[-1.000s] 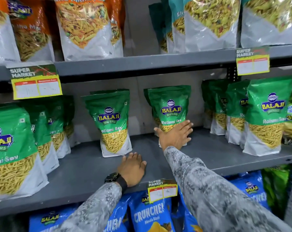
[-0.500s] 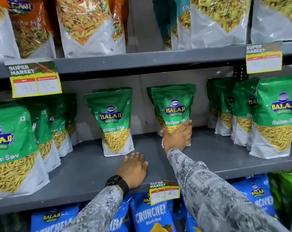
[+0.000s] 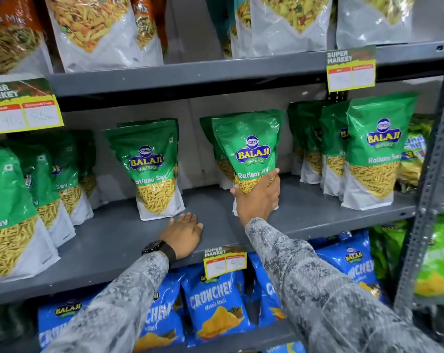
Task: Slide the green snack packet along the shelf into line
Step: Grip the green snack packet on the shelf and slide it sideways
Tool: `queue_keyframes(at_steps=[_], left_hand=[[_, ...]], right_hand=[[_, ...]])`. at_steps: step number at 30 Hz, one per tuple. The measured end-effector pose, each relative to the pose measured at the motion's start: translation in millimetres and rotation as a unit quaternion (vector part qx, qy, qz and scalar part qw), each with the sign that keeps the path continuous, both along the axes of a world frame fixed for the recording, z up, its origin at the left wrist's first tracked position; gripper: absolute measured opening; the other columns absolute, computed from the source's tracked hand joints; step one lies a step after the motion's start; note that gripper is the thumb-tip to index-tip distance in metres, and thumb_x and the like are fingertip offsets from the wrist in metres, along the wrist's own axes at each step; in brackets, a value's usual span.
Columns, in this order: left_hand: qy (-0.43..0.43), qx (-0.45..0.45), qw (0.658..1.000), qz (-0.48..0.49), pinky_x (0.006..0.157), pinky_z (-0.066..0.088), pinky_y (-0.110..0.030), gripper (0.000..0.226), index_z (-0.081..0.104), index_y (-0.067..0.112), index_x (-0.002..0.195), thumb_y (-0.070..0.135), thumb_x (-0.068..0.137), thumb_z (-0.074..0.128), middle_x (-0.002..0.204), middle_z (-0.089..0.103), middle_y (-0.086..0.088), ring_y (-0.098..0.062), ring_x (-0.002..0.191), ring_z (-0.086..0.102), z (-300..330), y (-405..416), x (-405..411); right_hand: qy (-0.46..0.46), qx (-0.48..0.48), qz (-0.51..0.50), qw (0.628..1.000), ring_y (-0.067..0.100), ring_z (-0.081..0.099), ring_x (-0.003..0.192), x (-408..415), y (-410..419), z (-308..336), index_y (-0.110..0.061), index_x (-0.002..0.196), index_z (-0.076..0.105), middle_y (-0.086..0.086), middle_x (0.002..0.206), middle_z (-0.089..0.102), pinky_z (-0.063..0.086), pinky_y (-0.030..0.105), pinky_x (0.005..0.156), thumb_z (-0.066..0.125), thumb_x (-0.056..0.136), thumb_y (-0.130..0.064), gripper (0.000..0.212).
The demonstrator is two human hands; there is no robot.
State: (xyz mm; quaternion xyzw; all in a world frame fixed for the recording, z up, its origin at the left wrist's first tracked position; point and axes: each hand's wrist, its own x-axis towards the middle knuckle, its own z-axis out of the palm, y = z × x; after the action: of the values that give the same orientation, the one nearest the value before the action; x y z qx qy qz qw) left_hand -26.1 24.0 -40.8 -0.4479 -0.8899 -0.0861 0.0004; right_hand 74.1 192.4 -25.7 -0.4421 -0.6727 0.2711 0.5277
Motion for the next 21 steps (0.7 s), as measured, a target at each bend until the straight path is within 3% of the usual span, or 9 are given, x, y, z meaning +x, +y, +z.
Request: queue_keyframes(at_steps=[6,15,21], left_hand=[[-0.002,0.008,1.000,0.004,0.124,0.015,-0.052,0.052,0.041,0.008,0.141,0.038,0.104,0.023,0.161,0.030,-0.015,-0.027,0.152,0.022,1.9,-0.6,3.0],[-0.014,0.022,0.999,0.036,0.112,0.032,-0.053,0.038,0.051,0.006,0.114,0.033,0.103,0.026,0.136,0.051,-0.019,-0.033,0.136,0.042,3.7,-0.5,6.1],[-0.012,0.023,0.999,0.027,0.118,0.028,-0.051,0.042,0.052,0.006,0.124,0.033,0.104,0.026,0.146,0.048,-0.017,-0.030,0.143,0.038,5.3,-1.7,8.9]], right_hand=[[0.014,0.008,0.018,1.000,0.042,0.029,0.149,37.2,-15.3,-2.3,-0.002,0.162,0.004,0.024,0.162,0.028,0.032,0.059,0.117,0.091,0.071,-0.046,0.134],[0.017,0.009,0.033,0.999,0.040,0.027,0.149,78.5,-35.0,-1.3,-0.005,0.162,0.001,0.022,0.163,0.025,0.031,0.059,0.116,0.090,0.072,-0.047,0.134],[0.008,0.006,0.035,0.999,0.039,0.027,0.150,90.1,-41.7,-0.5,-0.006,0.162,0.000,0.021,0.163,0.025,0.033,0.061,0.116,0.089,0.073,-0.049,0.134]])
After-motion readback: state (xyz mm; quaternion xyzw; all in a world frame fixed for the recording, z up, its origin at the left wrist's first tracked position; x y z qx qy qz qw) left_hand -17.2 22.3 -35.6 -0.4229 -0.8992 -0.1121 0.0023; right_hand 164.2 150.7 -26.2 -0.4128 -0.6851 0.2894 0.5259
